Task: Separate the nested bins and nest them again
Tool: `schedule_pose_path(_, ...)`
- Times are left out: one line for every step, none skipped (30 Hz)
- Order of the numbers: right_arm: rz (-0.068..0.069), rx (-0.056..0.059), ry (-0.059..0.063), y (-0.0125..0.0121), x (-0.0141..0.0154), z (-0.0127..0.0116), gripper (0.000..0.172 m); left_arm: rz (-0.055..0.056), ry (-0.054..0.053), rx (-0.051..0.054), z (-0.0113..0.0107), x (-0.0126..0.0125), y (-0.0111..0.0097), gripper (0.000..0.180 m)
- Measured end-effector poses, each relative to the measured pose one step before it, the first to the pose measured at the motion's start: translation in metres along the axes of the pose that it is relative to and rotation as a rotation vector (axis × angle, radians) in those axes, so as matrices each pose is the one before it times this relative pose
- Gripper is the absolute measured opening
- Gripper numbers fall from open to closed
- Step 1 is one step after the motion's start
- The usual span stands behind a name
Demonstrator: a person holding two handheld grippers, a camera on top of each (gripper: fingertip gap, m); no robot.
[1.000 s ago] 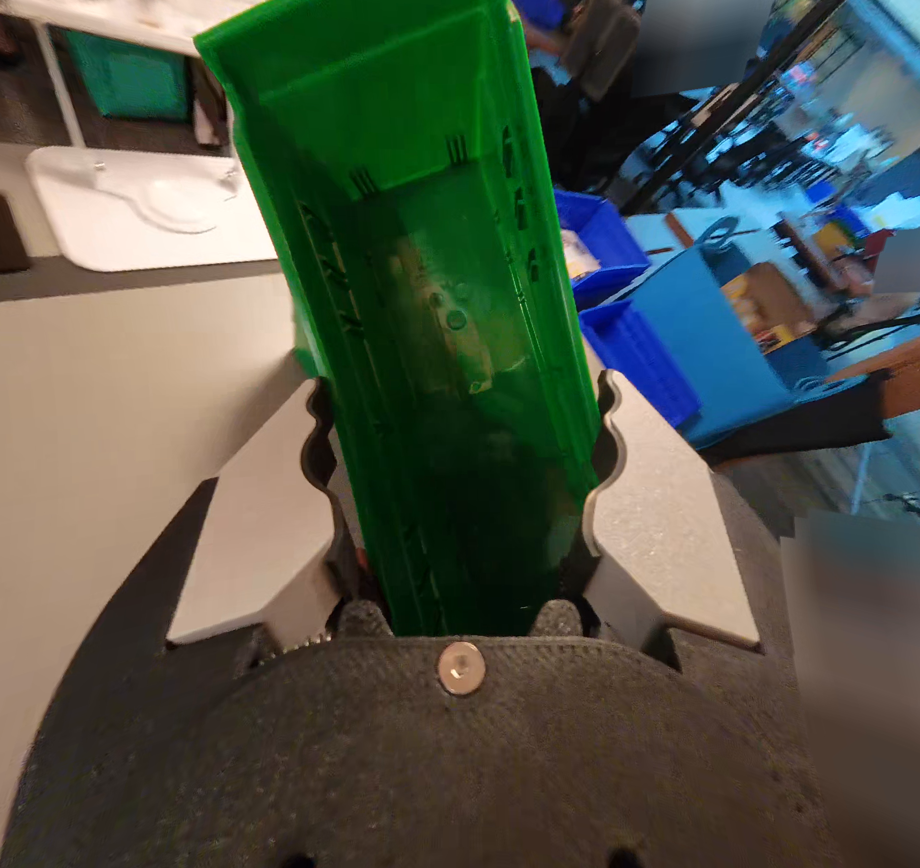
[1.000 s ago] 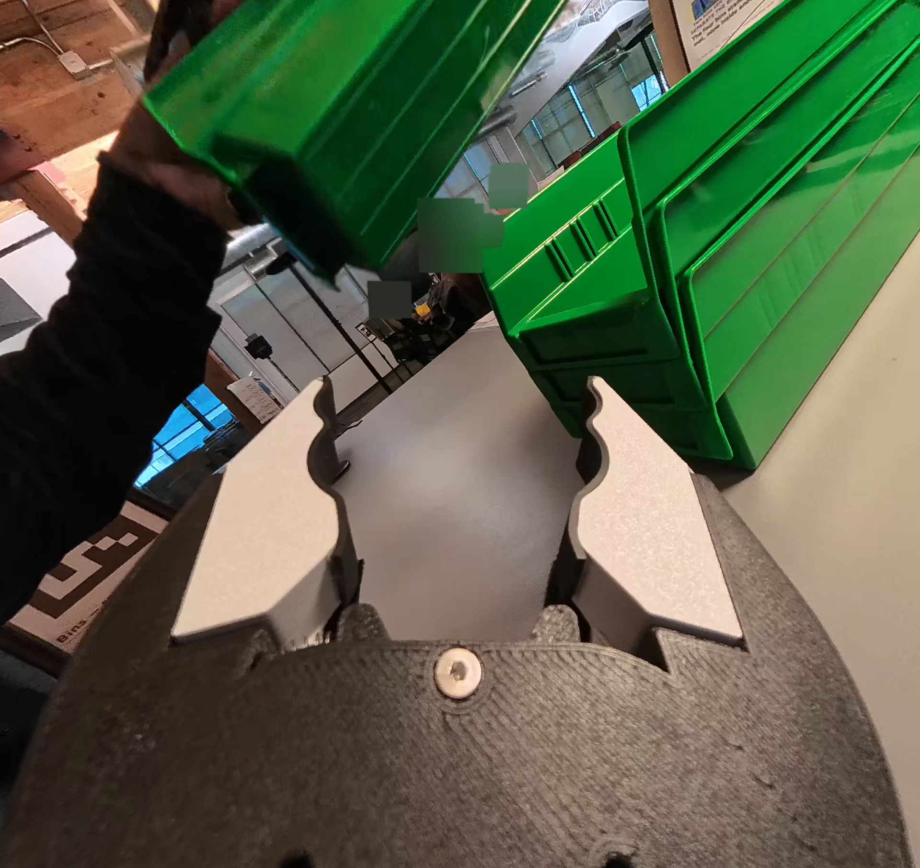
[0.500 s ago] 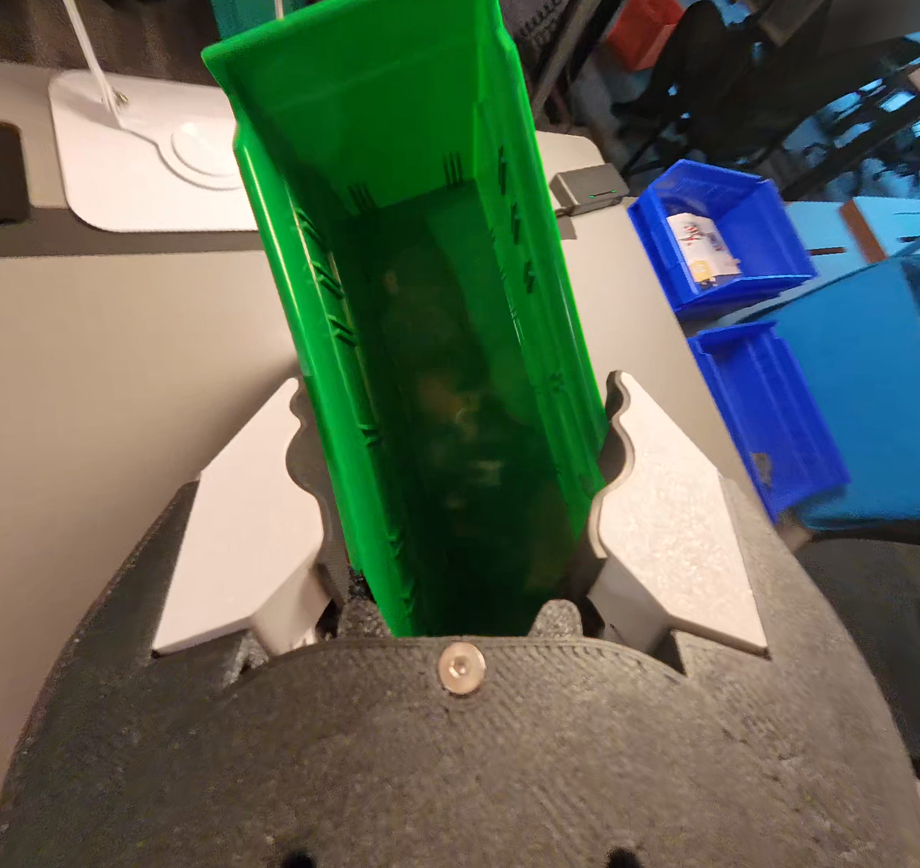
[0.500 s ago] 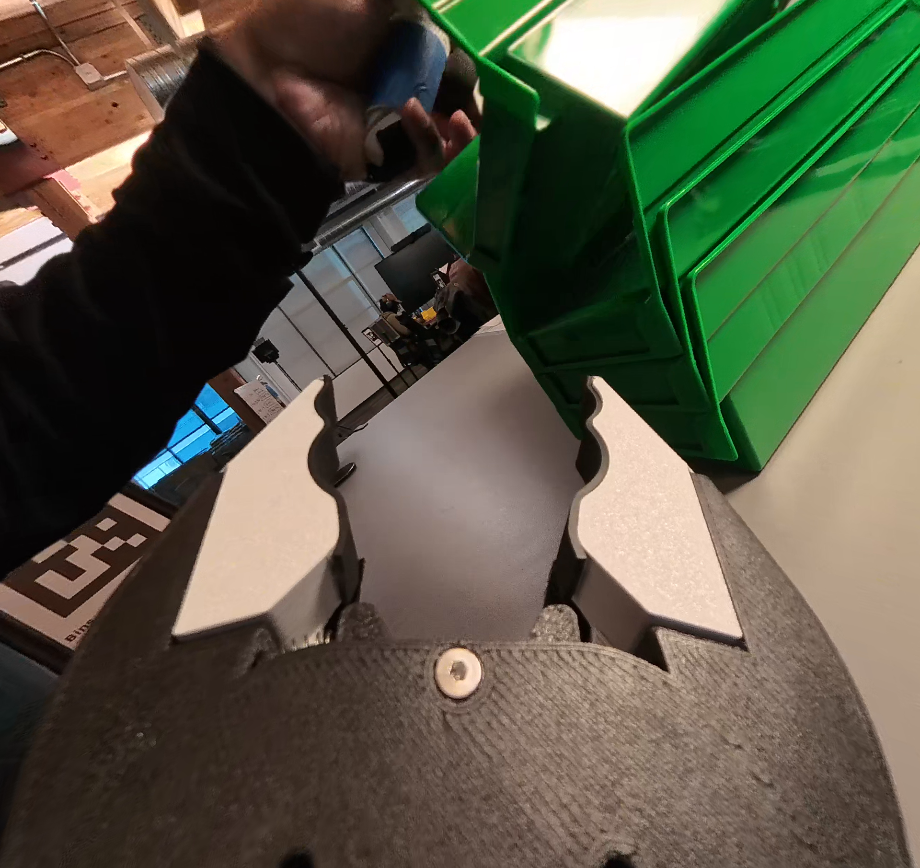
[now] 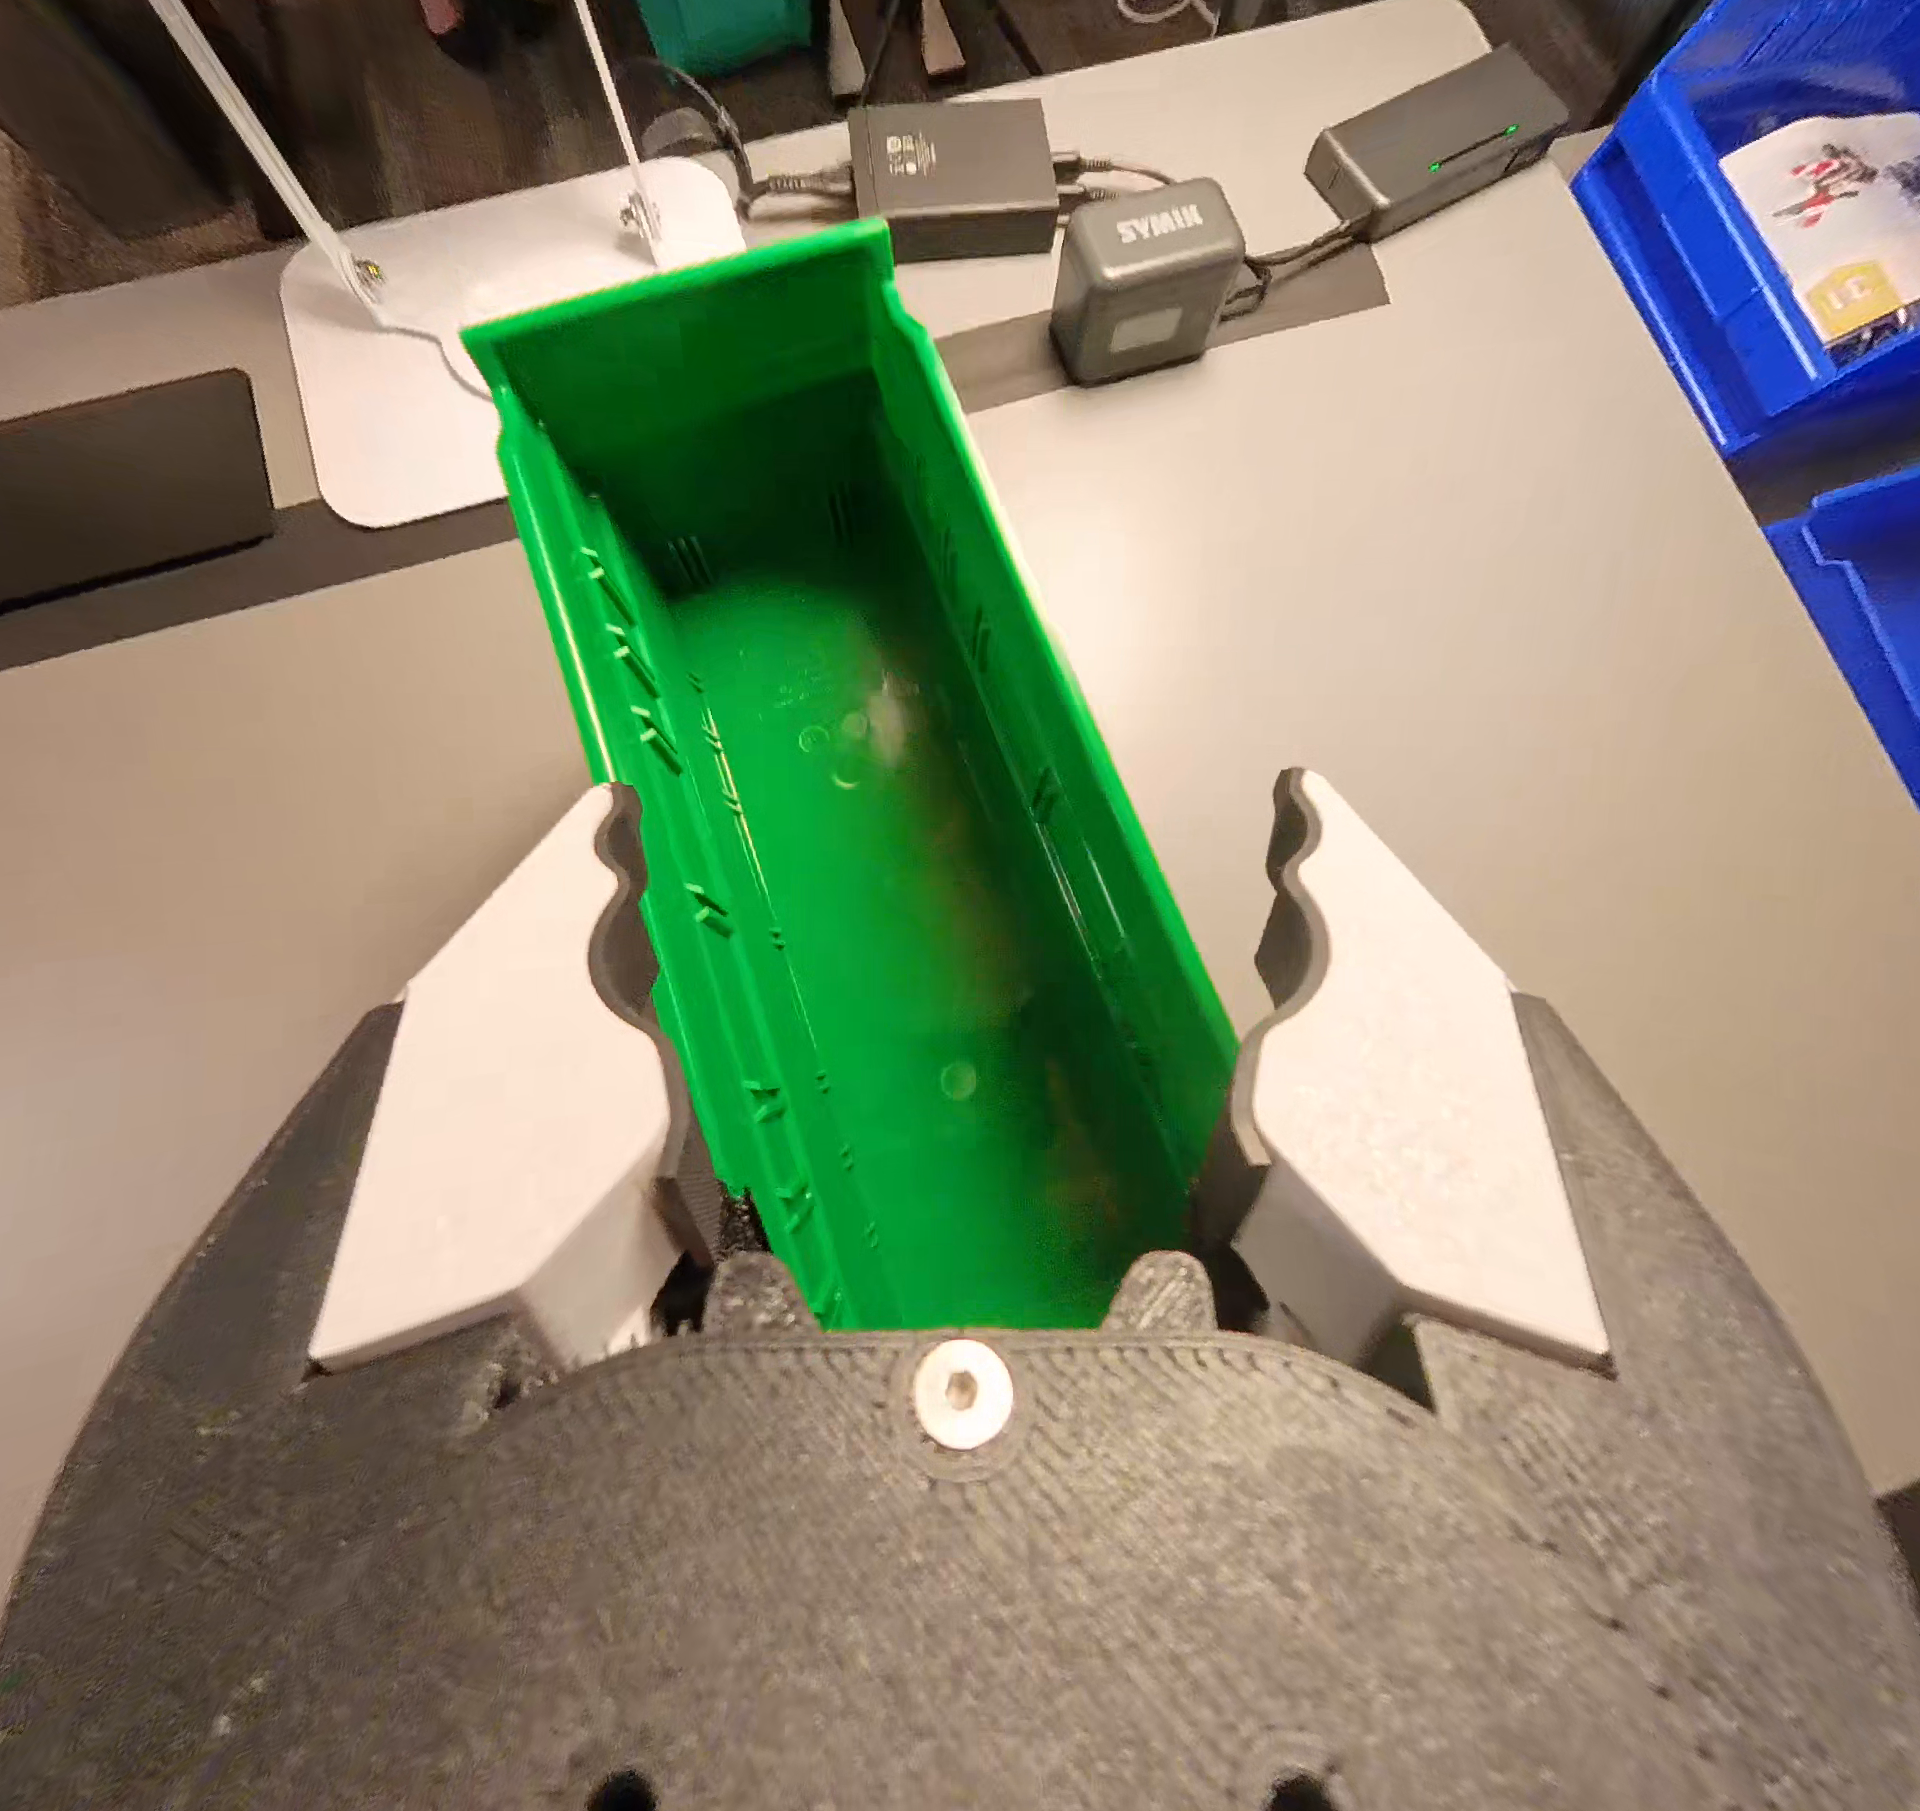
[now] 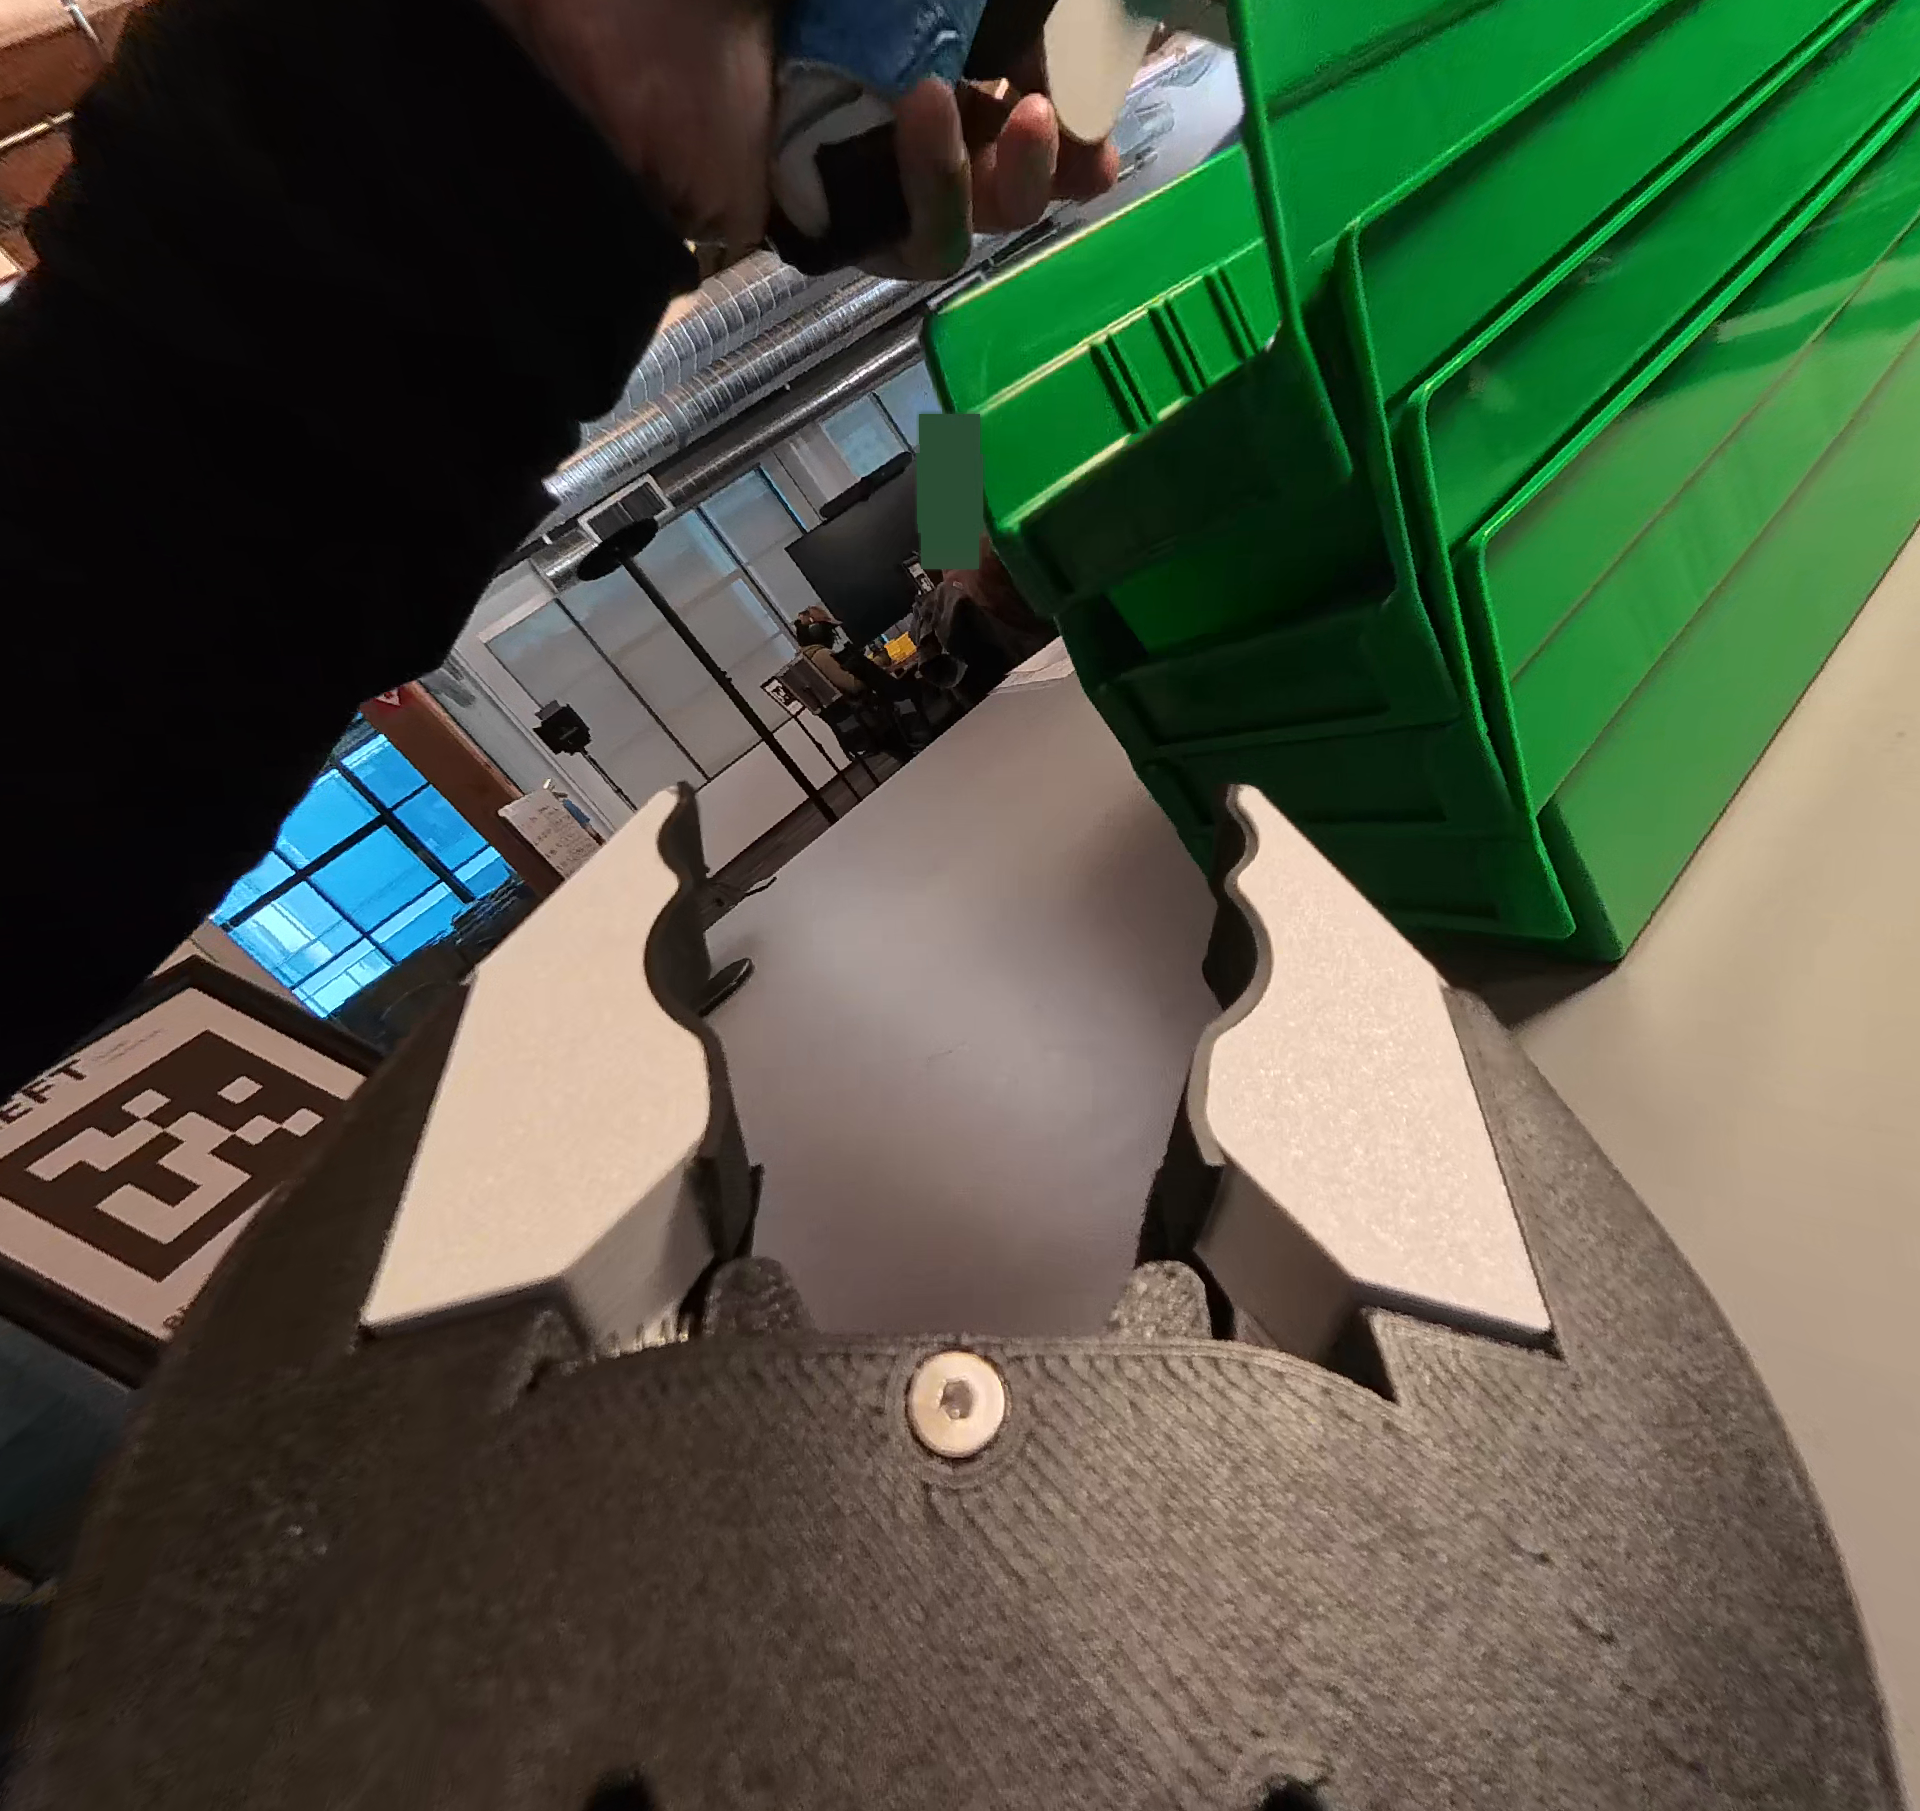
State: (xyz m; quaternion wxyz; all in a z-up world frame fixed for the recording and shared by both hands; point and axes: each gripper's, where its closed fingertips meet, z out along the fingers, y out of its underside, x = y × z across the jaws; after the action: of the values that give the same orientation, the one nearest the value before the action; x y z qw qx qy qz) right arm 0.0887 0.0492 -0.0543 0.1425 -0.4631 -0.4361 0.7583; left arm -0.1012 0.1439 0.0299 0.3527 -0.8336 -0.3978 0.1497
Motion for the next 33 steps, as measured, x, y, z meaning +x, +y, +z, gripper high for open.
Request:
schedule_pose_path(-0.0012,0.0007,-0.0024,-0.00003,-0.00064,-0.00029,0.098,0.0027,0.0109,0.0148,-0.00187,0.00194,-0.00228,0.119)
schedule_pose_path(-0.0016,0.0022,0.0006,-0.00028,-0.00001,-0.00031,0.098,-0.0016,0.0215,0.0164,-0.00307,0.00293,-0.00246,0.119)
schedule_pose_path(0.0004,0.0011,-0.0011,-0.00010,-0.00017,-0.00016,0.098,-0.0004,0.0212,0.0165,-0.00370,0.00229,-0.00225,0.119)
schedule_pose_path(0.0013,-0.0001,-0.0016,-0.00004,-0.00008,-0.00005,0.098,0.0054,0.0170,0.0182,-0.00430,0.00103,-0.00223,0.119)
schedule_pose_path(0.0008,0.0001,-0.0005,0.00001,0.00000,-0.00007,0.098,0.0073,0.0180,0.0215,-0.00450,0.00038,-0.00199,0.119)
schedule_pose_path(-0.0002,0.0001,0.0010,-0.00007,0.00021,-0.00005,0.098,0.0061,0.0202,0.0164,-0.00473,0.00002,-0.00044,0.119)
schedule_pose_path(-0.0001,-0.0006,0.0019,0.00015,0.00021,0.00001,0.098,0.0081,0.0192,0.0086,-0.00507,-0.00058,0.00147,0.119)
schedule_pose_path(0.0000,-0.0017,0.0027,0.00030,0.00042,0.00023,0.098,0.0096,0.0186,0.0108,-0.00556,-0.00099,0.00192,0.119)
schedule_pose_path(0.0002,-0.0027,0.0025,0.00042,0.00042,0.00024,0.098,0.0053,0.0166,0.0203,-0.00651,-0.00194,0.00180,0.119)
schedule_pose_path(-0.0001,-0.0021,0.0019,0.00027,0.00025,0.00023,0.098,0.0015,0.0204,0.0249,-0.00728,-0.00215,0.00214,0.119)
schedule_pose_path(-0.0011,0.0005,0.0017,-0.00004,0.00021,-0.00013,0.098,0.0009,0.0282,0.0235,-0.00768,-0.00153,0.00327,0.119)
schedule_pose_path(-0.0007,0.0019,0.0024,-0.00027,0.00029,-0.00017,0.098,-0.0020,0.0275,0.0207,-0.00804,-0.00232,0.00474,0.119)
schedule_pose_path(0.0001,0.0017,0.0039,-0.00022,0.00057,-0.00025,0.098,-0.0059,0.0230,0.0219,-0.00817,-0.00415,0.00531,0.119)
schedule_pose_path(-0.0006,0.0024,0.0082,-0.00040,0.00117,-0.00019,0.098,-0.0084,0.0232,0.0276,-0.00842,-0.00526,0.00529,0.118)
schedule_pose_path(-0.0018,0.0024,0.0102,-0.00028,0.00140,-0.00009,0.098,-0.0101,0.0247,0.0334,-0.00849,-0.00642,0.00489,0.118)
schedule_pose_path(-0.0027,0.0004,0.0113,-0.00007,0.00143,-0.00001,0.098,-0.0073,0.0277,0.0368,-0.00854,-0.00707,0.00491,0.118)
schedule_pose_path(-0.0027,-0.0003,0.0113,-0.00001,0.00152,0.00010,0.098,0.0003,0.0278,0.0372,-0.00809,-0.00792,0.00553,0.118)
schedule_pose_path(-0.0024,-0.0003,0.0150,-0.00008,0.00214,0.00013,0.099,0.0049,0.0186,0.0347,-0.00754,-0.00976,0.00690,0.118)
schedule_pose_path(-0.0017,0.0012,0.0196,-0.00047,0.00293,0.00008,0.099,0.0072,0.0173,0.0283,-0.00631,-0.01020,0.00903,0.119)
schedule_pose_path(-0.0015,-0.0005,0.0205,-0.00040,0.00352,0.00024,0.099,0.0083,0.0288,0.0185,-0.00519,-0.00830,0.01170,0.118)
schedule_pose_path(-0.0012,-0.0038,0.0220,-0.00022,0.00389,0.00065,0.099,0.0030,0.0211,0.0033,-0.00413,-0.00910,0.01508,0.118)
schedule_pose_path(-0.0026,-0.0069,0.0251,-0.00022,0.00477,0.00108,0.099,-0.0002,0.0098,-0.0089,-0.00316,-0.01014,0.01723,0.119)
schedule_pose_path(-0.0082,-0.0112,0.0280,0.00005,0.00505,0.00159,0.100,-0.0005,0.0156,-0.0109,-0.00246,-0.00822,0.01745,0.119)
schedule_pose_path(-0.0206,-0.0149,0.0233,-0.00013,0.00414,0.00198,0.100,-0.0066,0.0169,-0.0056,-0.00225,-0.00651,0.01608,0.120)
schedule_pose_path(-0.0310,-0.0159,0.0210,-0.00106,0.00425,0.00263,0.100,-0.0102,0.0129,0.0015,-0.00243,-0.00527,0.01436,0.119)
schedule_pose_path(-0.0312,-0.0105,0.0320,-0.00274,0.00689,0.00276,0.100,-0.0095,0.0111,0.0021,-0.00229,-0.00352,0.01323,0.119)
schedule_pose_path(-0.0149,-0.0017,0.0366,-0.00383,0.00837,0.00257,0.102,-0.0063,0.0071,0.0002,-0.00206,-0.00227,0.01222,0.118)
schedule_pose_path(0.0164,0.0136,0.0120,-0.00576,0.00492,0.00251,0.105,-0.0012,0.0017,-0.0011,-0.00170,-0.00130,0.01138,0.118)
schedule_pose_path(0.0399,0.0253,-0.0177,-0.00730,0.00022,0.00245,0.106,0.0022,-0.0014,-0.0021,-0.00135,-0.00042,0.01058,0.117)
schedule_pose_path(0.0383,0.0223,-0.0235,-0.00618,-0.00162,0.00300,0.106,-0.0010,-0.0020,0.0003,-0.00105,0.00060,0.00908,0.117)
schedule_pose_path(0.0261,0.0056,-0.0083,-0.00306,0.00007,0.00380,0.106,-0.0159,0.0061,0.0027,-0.00158,0.00238,0.00544,0.114)
schedule_pose_path(0.0134,-0.0120,0.0170,0.00029,0.00388,0.00417,0.105,-0.0275,0.0252,0.0131,-0.00352,0.00530,-0.00007,0.112)
schedule_pose_path(0.0020,-0.0211,0.0370,0.00244,0.00708,0.00383,0.104,-0.0161,0.0267,0.0397,-0.00405,0.00561,-0.00383,0.112)
